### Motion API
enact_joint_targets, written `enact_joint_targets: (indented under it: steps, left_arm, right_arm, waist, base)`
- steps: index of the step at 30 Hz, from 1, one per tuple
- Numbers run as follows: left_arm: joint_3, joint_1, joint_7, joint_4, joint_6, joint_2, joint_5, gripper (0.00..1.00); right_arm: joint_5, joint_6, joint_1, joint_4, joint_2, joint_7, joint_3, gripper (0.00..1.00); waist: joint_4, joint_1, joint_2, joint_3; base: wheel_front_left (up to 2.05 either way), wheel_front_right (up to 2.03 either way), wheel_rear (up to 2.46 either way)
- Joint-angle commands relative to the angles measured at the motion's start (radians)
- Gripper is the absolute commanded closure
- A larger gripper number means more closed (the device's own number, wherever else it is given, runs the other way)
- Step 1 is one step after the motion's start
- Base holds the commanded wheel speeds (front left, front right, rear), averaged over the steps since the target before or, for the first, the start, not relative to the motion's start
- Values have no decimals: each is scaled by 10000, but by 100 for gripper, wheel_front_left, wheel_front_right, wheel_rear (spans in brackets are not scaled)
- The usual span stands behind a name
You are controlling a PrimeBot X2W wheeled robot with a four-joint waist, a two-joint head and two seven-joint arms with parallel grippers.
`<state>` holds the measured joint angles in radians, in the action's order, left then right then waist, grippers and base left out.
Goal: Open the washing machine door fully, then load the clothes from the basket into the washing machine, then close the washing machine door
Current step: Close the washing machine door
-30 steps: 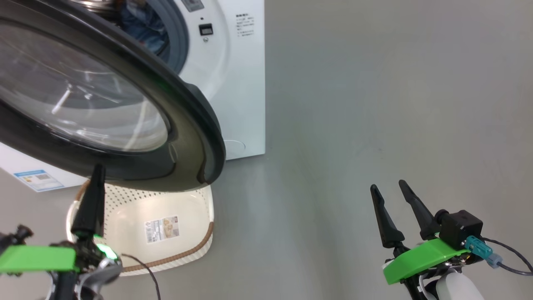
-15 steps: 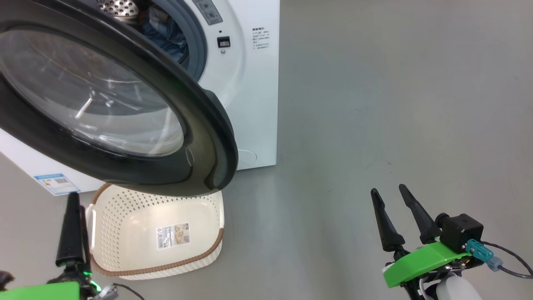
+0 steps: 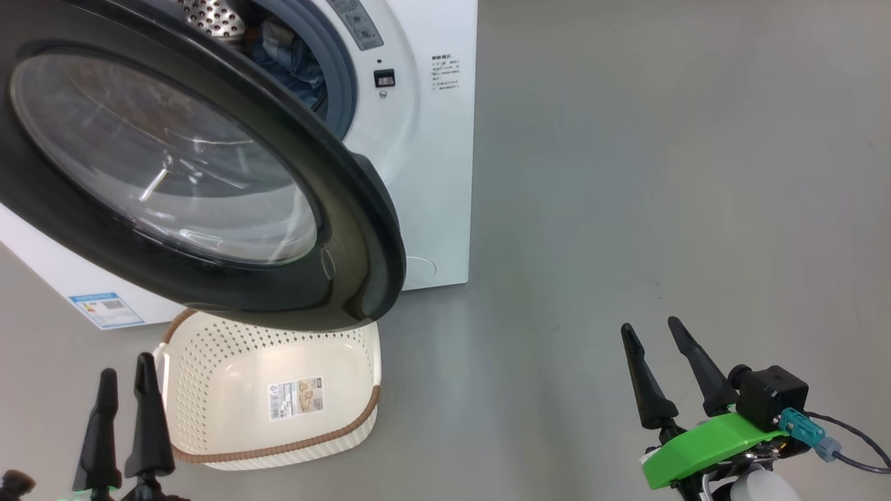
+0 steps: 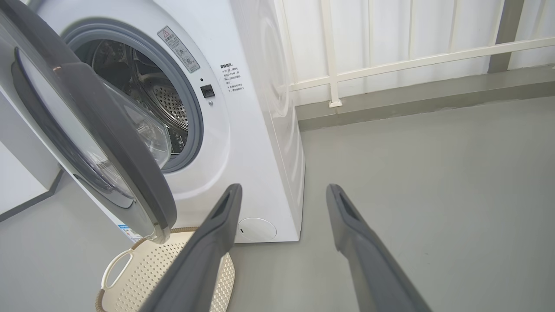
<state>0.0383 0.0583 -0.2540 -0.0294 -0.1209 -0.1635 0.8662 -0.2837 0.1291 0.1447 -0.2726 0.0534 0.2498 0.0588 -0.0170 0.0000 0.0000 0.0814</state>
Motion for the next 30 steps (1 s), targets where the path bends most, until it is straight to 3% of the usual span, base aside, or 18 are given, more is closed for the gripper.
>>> enact_joint_targets:
  steps: [1, 8, 15, 22, 30]
  left_arm:
    - [-586, -227, -74, -184, -98, 61, -863, 0]
    - [-752, -9, -76, 65, -98, 258, -4643, 0]
    - [-1344, 216, -77, 410, -36, 781, -6822, 0]
    - [-1539, 431, -77, 733, 542, 993, -7673, 0]
    - [-1628, 442, -77, 931, 656, 1083, -7764, 0]
  right_arm:
    - [-19, 16, 49, 291, -32, 120, 240, 0]
    - [84, 16, 9, 337, -32, 120, 250, 0]
    - [112, 16, -26, 354, -32, 120, 314, 0]
    - [110, 16, -31, 347, -32, 120, 361, 0]
    - [174, 16, -92, 355, -32, 120, 346, 0]
  waist:
    - [6, 0, 0, -2]
    - [13, 0, 0, -30]
    - [-23, 0, 0, -116]
    - [-84, 0, 0, -149]
    - [-66, 0, 0, -155]
  base:
    - [0, 0, 0]
    - [0, 0, 0]
    - [0, 0, 0]
    - [0, 0, 0]
    - [0, 0, 0]
